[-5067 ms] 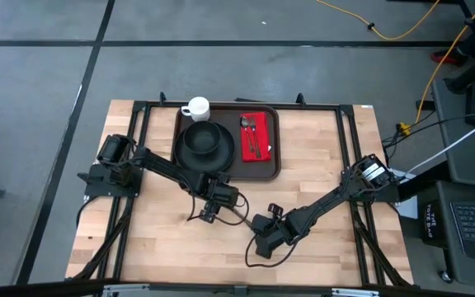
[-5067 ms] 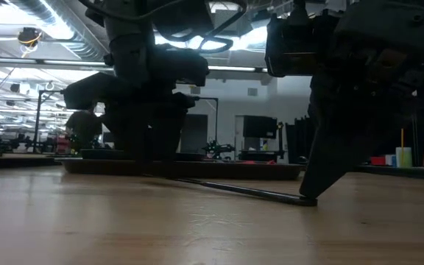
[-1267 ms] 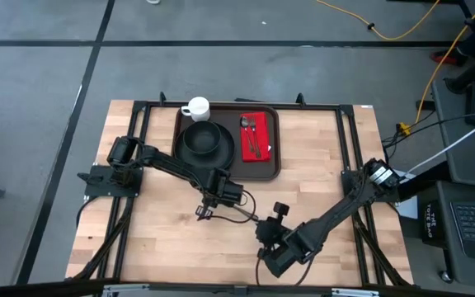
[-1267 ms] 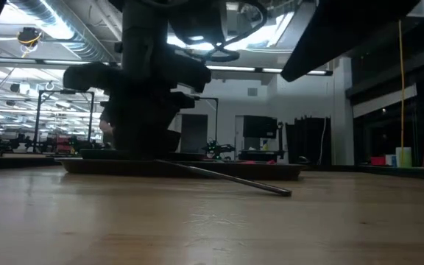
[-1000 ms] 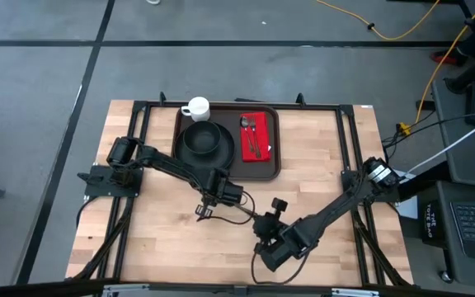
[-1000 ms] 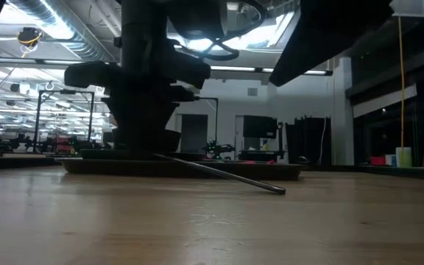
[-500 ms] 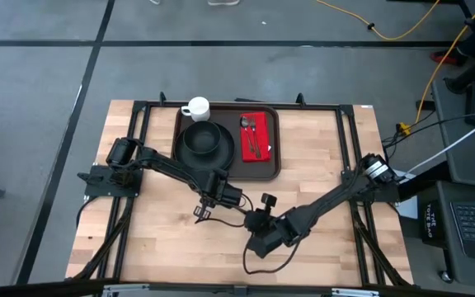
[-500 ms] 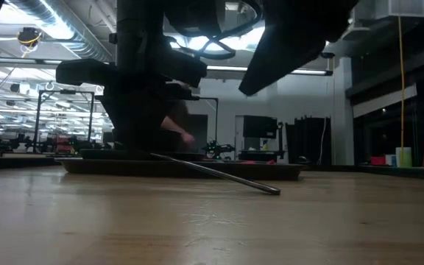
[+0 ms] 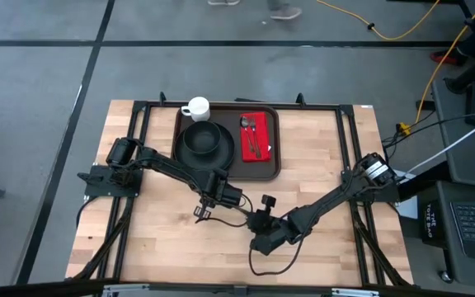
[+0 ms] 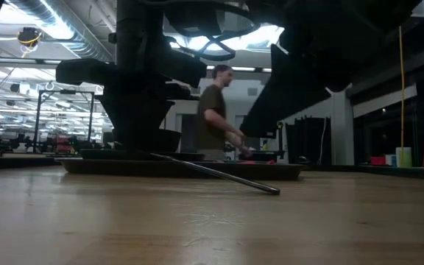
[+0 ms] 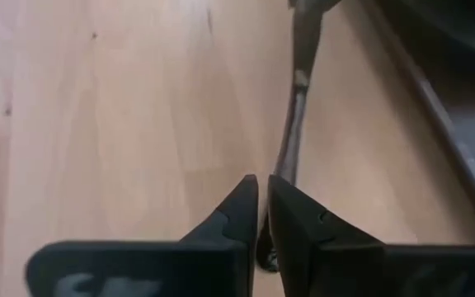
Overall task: Set up tray
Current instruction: Put the silver knife on the red napkin to the right of the silver fork
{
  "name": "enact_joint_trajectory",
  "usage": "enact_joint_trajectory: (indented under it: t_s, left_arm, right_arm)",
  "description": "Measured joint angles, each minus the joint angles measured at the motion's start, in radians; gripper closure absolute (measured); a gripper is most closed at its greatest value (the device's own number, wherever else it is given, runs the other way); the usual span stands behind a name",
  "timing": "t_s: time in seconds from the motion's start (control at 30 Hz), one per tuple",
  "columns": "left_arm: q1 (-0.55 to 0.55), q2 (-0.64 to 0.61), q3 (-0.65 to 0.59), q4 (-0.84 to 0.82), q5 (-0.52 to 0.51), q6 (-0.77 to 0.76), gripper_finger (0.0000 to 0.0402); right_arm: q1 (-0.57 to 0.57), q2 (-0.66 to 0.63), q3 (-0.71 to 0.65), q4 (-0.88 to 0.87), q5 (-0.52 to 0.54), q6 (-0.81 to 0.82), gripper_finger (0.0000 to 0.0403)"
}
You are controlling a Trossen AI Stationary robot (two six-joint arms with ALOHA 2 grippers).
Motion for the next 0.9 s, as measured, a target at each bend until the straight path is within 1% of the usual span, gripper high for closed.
enact_joint_trajectory:
  t_s: [0.13,0.2,0.33,0.5,0.6,0.77,0.9]
  left_arm:
    - [0.0,0.0,0.0,0.0,0.006,-0.002,0.0316]
    - [0.0,0.0,0.0,0.0,0.01,-0.003,0.0316]
    - [0.0,0.0,0.0,0.0,0.011,-0.003,0.0316]
    - [0.0,-0.001,0.0,0.0,0.011,-0.002,0.0316]
    - [0.0,-0.001,0.0,0.0,0.011,-0.002,0.0316]
    - [0.0,-0.001,0.0,0.0,0.011,-0.002,0.0316]
    - [0.0,-0.001,0.0,0.0,0.011,-0.002,0.0316]
  right_arm:
    - [0.012,-0.003,0.0,0.001,0.046,-0.026,0.0365]
    - [0.026,-0.014,0.0,-0.016,0.048,-0.031,0.0365]
    - [0.063,-0.045,0.0,-0.078,0.063,-0.004,0.0366]
    - [0.09,-0.044,0.0,-0.095,0.1,0.006,0.0366]
    - [0.087,-0.025,0.0,-0.109,0.097,-0.024,0.0366]
    - [0.067,-0.02,0.0,-0.098,0.036,-0.13,0.0366]
    - [0.049,-0.02,0.0,-0.085,0.032,-0.106,0.0366]
